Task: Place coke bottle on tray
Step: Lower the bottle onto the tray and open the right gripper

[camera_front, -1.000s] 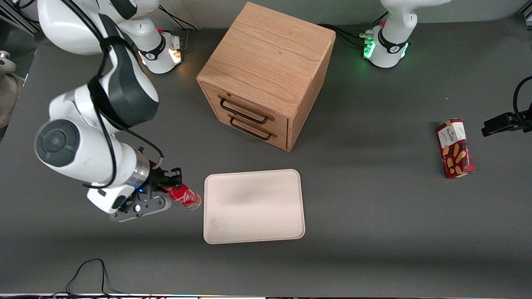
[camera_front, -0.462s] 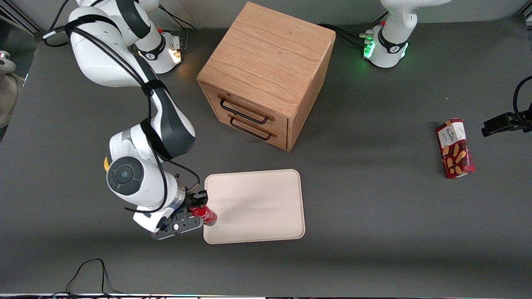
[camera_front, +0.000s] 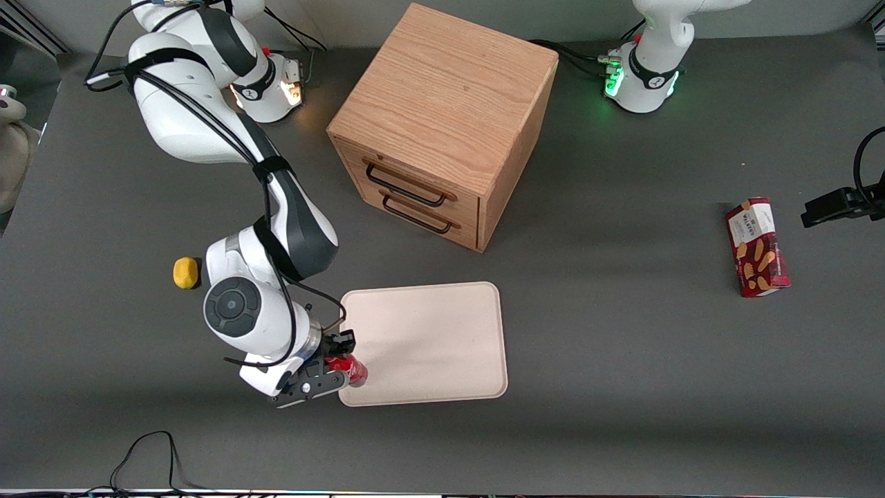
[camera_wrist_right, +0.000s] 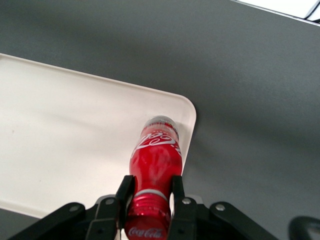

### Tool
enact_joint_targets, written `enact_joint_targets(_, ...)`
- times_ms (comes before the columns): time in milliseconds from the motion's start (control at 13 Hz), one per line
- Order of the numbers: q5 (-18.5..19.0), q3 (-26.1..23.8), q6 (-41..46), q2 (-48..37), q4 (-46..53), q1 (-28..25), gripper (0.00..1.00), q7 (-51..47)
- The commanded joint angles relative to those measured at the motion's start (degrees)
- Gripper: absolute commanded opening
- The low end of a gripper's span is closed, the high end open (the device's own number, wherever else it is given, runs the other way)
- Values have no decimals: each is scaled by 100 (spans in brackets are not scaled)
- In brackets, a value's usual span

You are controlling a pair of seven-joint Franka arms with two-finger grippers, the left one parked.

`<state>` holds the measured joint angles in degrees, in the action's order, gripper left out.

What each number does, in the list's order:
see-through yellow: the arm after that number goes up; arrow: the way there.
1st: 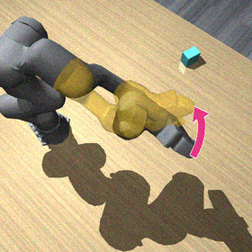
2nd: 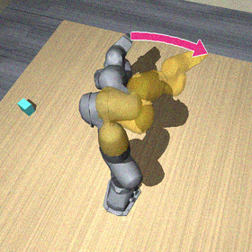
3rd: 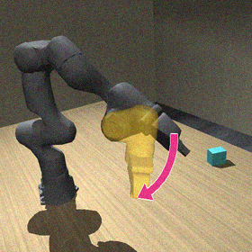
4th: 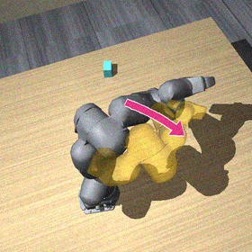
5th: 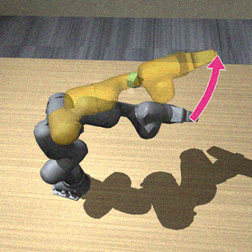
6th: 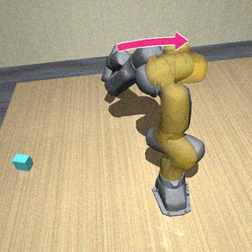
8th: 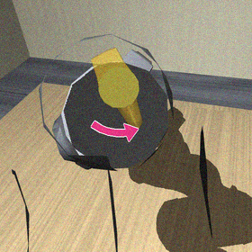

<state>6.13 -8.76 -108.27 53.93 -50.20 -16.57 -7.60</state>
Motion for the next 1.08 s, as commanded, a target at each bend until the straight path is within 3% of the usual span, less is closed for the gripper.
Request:
enact_joint_targets(0, 126, -30, -150, 73, 63, -49, 0, -137)
enact_joint_targets(154, 126, -30, -168, 91, 28, -49, 4, -137)
enact_joint_targets(385, 126, -30, -448, 82, -183, -40, 21, -269)
enact_joint_targets(462, 126, -30, -510, 82, -218, -40, 42, -260)
enact_joint_targets(538, 134, -30, -563, 82, -219, -40, 99, -277)
enact_joint_targets(1000, 205, -30, -863, 56, -421, -22, 100, -304)
